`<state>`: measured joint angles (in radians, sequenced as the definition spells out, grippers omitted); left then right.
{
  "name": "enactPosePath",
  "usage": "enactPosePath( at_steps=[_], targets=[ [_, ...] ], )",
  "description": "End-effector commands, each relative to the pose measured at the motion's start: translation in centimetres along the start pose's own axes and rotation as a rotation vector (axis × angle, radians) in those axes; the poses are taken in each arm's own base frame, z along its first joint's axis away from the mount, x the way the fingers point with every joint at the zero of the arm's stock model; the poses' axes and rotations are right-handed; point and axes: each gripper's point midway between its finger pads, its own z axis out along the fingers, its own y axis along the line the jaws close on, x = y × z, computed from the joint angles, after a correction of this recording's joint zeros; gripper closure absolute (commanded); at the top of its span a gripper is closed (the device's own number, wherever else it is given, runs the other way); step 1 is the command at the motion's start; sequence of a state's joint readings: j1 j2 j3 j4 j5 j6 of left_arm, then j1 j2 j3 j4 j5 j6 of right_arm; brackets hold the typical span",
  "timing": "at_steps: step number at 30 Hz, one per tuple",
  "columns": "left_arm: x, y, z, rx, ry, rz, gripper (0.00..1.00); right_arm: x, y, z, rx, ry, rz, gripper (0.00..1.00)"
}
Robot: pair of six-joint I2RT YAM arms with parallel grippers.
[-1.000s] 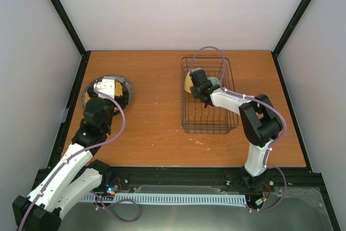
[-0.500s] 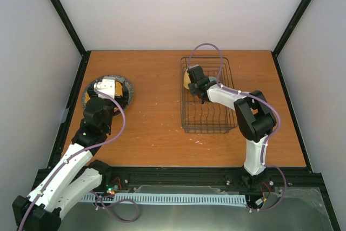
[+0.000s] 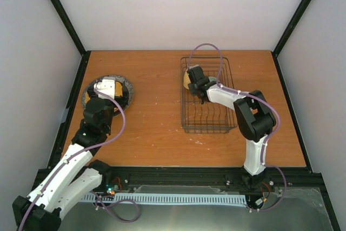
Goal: Load the mixed dishes into the dish rack
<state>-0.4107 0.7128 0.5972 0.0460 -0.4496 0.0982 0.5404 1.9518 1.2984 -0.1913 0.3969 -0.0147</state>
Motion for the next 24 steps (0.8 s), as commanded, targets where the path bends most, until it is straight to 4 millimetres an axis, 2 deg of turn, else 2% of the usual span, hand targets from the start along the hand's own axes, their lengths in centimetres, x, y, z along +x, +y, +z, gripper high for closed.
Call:
enactPosePath(
  at_steps=[1, 10, 14, 16, 20, 24],
  targets=[
    [-0.9, 0.6, -0.3, -0.023, -0.026, 0.003, 0.0, 3.8, 2.0, 1.2, -0.042, 0.104, -0.05, 0.97],
    [-1.1, 0.7, -0.5, -0.024, -0.032, -0.004, 0.0, 5.2, 1.5, 1.2, -0.032, 0.128, -0.048, 0.97],
    [-1.2, 0.8, -0.5, -0.026, -0.034, -0.003, 0.0, 5.4, 1.5, 1.2, -0.032, 0.137, -0.049, 0.9],
    [-1.3, 0.8, -0.6, -0.026, -0.036, -0.004, 0.0, 5.6, 1.4, 1.2, -0.027, 0.143, -0.051, 0.89],
    [-1.3, 0.8, -0.6, -0.026, -0.037, -0.005, 0.0, 5.8, 1.0, 1.0, -0.01, 0.148, -0.057, 0.97],
    [-1.4, 0.8, -0.6, -0.024, -0.041, -0.008, 0.0, 5.8, 0.3, 0.9, 0.016, 0.15, -0.053, 0.97]
  ],
)
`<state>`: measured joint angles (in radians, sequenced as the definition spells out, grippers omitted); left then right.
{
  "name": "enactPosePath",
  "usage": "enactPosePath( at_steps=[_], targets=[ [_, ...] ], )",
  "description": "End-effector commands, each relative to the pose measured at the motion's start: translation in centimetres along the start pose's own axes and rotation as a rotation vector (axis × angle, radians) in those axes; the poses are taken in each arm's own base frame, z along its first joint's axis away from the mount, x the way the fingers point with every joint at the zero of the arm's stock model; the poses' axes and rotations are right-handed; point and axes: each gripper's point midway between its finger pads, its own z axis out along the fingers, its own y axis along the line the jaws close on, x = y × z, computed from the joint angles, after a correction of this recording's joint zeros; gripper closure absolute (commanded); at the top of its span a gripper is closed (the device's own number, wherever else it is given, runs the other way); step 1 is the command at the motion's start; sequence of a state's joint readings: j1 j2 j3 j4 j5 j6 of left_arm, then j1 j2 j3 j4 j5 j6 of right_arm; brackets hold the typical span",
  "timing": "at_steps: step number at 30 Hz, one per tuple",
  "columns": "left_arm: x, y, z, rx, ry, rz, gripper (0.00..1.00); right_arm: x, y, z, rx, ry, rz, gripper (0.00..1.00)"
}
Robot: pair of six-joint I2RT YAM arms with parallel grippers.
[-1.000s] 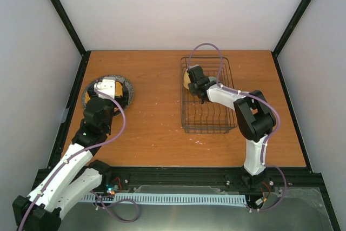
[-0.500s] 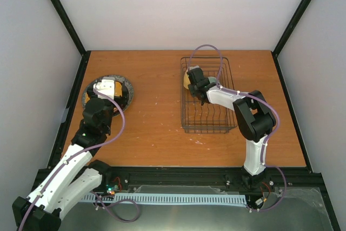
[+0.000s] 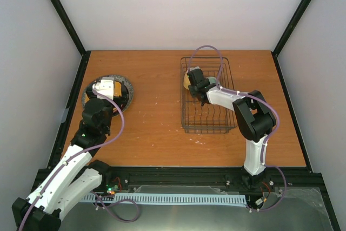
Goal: Load the mixed dishes into the dish rack
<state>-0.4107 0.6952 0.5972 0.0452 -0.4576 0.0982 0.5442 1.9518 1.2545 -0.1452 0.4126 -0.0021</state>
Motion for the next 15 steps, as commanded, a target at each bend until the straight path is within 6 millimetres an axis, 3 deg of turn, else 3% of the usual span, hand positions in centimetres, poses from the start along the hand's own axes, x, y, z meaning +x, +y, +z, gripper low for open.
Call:
enactPosePath(
  at_steps=[1, 12, 15],
  targets=[
    [-1.0, 0.5, -0.3, -0.013, -0.029, -0.003, 0.0, 4.9, 0.0, 0.5, 0.008, 0.154, -0.062, 0.97],
    [-1.0, 0.4, -0.3, -0.012, -0.03, -0.002, 0.0, 6.1, -0.1, 1.2, 0.001, 0.198, -0.071, 0.97],
    [-1.0, 0.4, -0.2, -0.011, -0.03, -0.002, 0.0, 6.3, -0.1, 1.3, 0.001, 0.211, -0.071, 0.89]
  ],
)
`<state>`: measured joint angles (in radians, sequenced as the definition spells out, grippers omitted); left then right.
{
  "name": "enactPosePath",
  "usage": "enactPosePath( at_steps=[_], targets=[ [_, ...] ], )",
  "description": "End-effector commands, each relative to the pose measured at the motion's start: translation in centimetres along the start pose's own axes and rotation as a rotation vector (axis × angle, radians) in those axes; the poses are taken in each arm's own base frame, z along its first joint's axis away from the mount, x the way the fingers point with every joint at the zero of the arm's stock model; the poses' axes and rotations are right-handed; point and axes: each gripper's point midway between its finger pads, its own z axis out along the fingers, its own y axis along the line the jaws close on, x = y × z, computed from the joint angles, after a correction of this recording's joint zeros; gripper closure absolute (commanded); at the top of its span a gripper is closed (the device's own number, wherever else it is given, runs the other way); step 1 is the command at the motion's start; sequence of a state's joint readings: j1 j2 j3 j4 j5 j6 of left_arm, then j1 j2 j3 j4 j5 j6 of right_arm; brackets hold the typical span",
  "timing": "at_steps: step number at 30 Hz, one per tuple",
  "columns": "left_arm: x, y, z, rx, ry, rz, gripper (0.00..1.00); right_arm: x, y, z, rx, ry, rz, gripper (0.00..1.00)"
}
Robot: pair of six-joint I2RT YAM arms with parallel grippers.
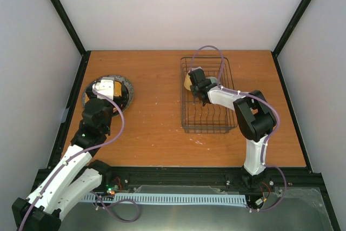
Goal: Load the mixed dishes into the dish rack
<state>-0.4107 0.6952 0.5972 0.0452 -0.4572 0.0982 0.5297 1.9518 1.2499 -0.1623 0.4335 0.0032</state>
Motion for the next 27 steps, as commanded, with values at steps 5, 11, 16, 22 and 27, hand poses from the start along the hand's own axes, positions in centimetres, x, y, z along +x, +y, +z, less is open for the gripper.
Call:
enactPosePath(
  at_steps=[5, 11, 16, 22, 27],
  targets=[
    [-1.1, 0.5, -0.3, -0.014, -0.033, 0.0, 0.0, 5.7, 1.3, 1.2, -0.045, 0.19, -0.081, 0.76],
    [-1.0, 0.5, -0.3, -0.018, -0.029, 0.001, 0.0, 5.5, 1.4, 1.1, -0.051, 0.185, -0.076, 0.67],
    [-1.2, 0.7, -0.3, -0.025, -0.026, -0.014, 0.0, 4.8, 1.0, 0.6, -0.044, 0.161, -0.058, 0.63],
    [-1.0, 1.5, 0.0, -0.071, 0.026, -0.058, 0.0, 2.6, 0.0, -1.5, -0.041, 0.102, -0.021, 0.59],
    [-0.6, 2.6, 0.6, -0.074, 0.111, -0.14, 0.01, -0.3, -0.6, -4.0, -0.074, 0.024, 0.013, 0.56]
  ],
)
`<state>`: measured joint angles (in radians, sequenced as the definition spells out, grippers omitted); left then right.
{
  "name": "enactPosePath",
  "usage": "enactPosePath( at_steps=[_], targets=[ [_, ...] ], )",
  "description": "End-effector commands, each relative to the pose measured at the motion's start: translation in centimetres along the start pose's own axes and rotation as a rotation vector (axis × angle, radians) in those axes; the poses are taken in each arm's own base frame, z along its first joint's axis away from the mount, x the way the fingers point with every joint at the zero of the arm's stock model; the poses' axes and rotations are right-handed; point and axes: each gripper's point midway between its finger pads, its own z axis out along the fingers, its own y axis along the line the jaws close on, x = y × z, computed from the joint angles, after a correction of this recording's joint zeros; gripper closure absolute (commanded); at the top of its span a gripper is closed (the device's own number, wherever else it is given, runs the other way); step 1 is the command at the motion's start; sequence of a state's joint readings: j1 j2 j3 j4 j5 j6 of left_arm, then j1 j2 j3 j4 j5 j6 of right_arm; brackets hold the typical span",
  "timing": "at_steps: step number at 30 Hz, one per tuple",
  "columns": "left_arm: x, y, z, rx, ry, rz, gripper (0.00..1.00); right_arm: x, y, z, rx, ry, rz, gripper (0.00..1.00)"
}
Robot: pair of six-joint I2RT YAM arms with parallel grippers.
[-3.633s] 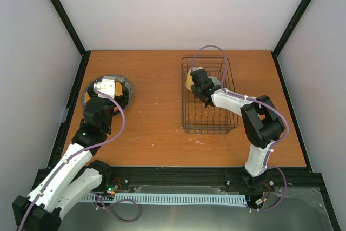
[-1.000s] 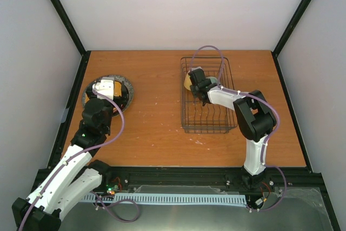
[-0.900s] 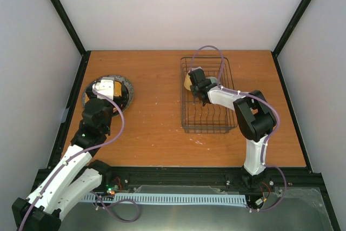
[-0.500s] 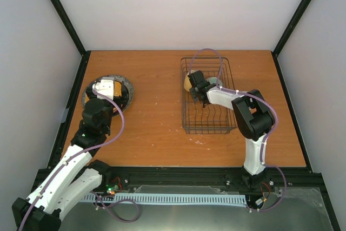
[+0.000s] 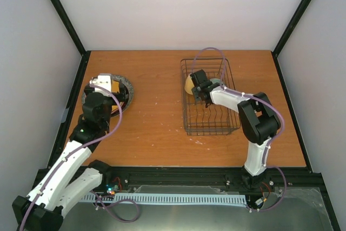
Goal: Load the mixed dishes into the dish rack
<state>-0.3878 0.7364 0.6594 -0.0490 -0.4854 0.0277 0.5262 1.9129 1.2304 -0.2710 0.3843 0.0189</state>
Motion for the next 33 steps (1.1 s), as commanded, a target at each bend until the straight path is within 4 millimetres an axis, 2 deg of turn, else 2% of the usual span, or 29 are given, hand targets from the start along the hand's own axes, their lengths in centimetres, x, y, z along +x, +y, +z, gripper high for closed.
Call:
enactPosePath(
  at_steps=[1, 6, 10, 13, 15, 17, 19, 21, 27, 33],
  targets=[
    [-0.8, 2.0, 0.2, -0.025, 0.066, -0.129, 0.02, -2.7, -0.7, -3.8, -0.04, -0.077, 0.036, 0.56],
    [-0.4, 3.9, 0.8, -0.049, 0.143, -0.195, 0.06, -5.3, -0.5, -6.7, -0.121, -0.16, 0.068, 0.54],
    [-0.1, 4.9, 1.3, -0.01, 0.193, -0.263, 0.14, -6.7, -0.9, -8.4, -0.135, -0.197, 0.09, 0.53],
    [0.8, 6.4, 1.7, 0.01, 0.239, -0.324, 0.25, -7.6, -1.5, -9.9, -0.136, -0.226, 0.109, 0.53],
    [2.2, 7.4, 2.1, 0.034, 0.292, -0.366, 0.34, -8.1, -1.9, -11.2, -0.145, -0.249, 0.126, 0.54],
    [3.7, 8.5, 2.4, 0.064, 0.347, -0.418, 0.43, -8.4, -2.0, -12.5, -0.169, -0.257, 0.139, 0.65],
    [5.2, 9.6, 2.7, 0.078, 0.388, -0.478, 0.5, -8.5, -1.8, -13.5, -0.208, -0.245, 0.15, 0.73],
    [6.0, 9.8, 3.2, 0.089, 0.413, -0.503, 0.52, -8.7, -1.1, -14.8, -0.279, -0.237, 0.162, 0.74],
    [7.7, 11.7, 4.3, 0.128, 0.469, -0.618, 0.61, -8.7, 1.0, -19.9, -0.515, -0.275, 0.219, 0.68],
    [9.6, 13.1, 5.1, 0.095, 0.543, -0.634, 0.63, -8.0, 2.6, -23.7, -0.674, -0.298, 0.209, 0.64]
  ],
)
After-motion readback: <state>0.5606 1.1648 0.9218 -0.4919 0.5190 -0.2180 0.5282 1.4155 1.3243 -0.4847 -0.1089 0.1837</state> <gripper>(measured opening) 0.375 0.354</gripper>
